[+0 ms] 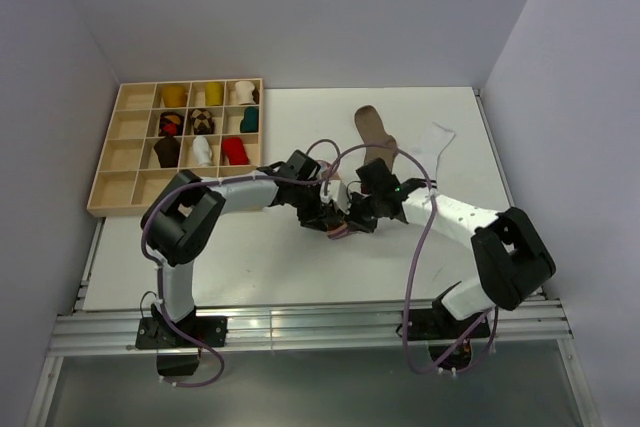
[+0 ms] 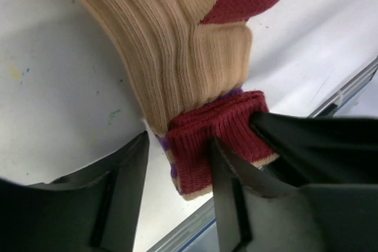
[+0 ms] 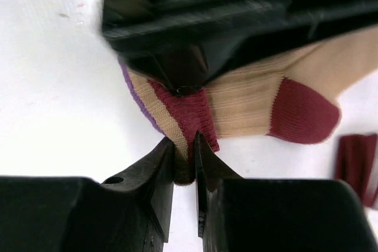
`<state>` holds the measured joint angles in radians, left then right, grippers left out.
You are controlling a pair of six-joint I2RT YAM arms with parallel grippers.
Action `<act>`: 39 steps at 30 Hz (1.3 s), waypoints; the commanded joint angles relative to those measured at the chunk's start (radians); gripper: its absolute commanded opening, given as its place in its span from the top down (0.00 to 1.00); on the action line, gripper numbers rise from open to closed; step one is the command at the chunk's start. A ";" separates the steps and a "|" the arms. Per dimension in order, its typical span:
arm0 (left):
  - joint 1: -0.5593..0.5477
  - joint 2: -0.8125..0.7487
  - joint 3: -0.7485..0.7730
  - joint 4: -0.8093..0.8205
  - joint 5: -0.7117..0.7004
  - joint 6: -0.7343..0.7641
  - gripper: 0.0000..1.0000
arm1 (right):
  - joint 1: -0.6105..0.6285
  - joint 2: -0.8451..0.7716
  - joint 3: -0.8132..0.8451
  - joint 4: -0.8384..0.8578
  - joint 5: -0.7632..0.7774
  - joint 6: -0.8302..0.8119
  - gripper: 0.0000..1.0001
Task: Roll the socks
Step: Roll the sock at the center of the board.
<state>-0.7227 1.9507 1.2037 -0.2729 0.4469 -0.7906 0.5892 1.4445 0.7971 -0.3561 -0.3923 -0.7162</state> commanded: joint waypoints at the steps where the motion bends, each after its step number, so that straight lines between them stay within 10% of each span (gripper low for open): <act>1: -0.009 -0.107 -0.068 0.102 -0.025 -0.050 0.48 | -0.075 0.080 0.106 -0.182 -0.208 -0.032 0.84; 20: -0.053 -0.395 -0.355 0.477 -0.379 0.284 0.37 | -0.226 0.681 0.721 -0.770 -0.398 0.024 0.84; 39: -0.095 -0.150 -0.311 0.808 -0.197 0.445 0.34 | -0.324 0.844 0.843 -0.894 -0.441 0.126 0.83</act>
<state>-0.8143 1.7809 0.8501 0.4652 0.2008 -0.3798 0.2756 2.2787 1.6123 -1.2396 -0.8738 -0.5922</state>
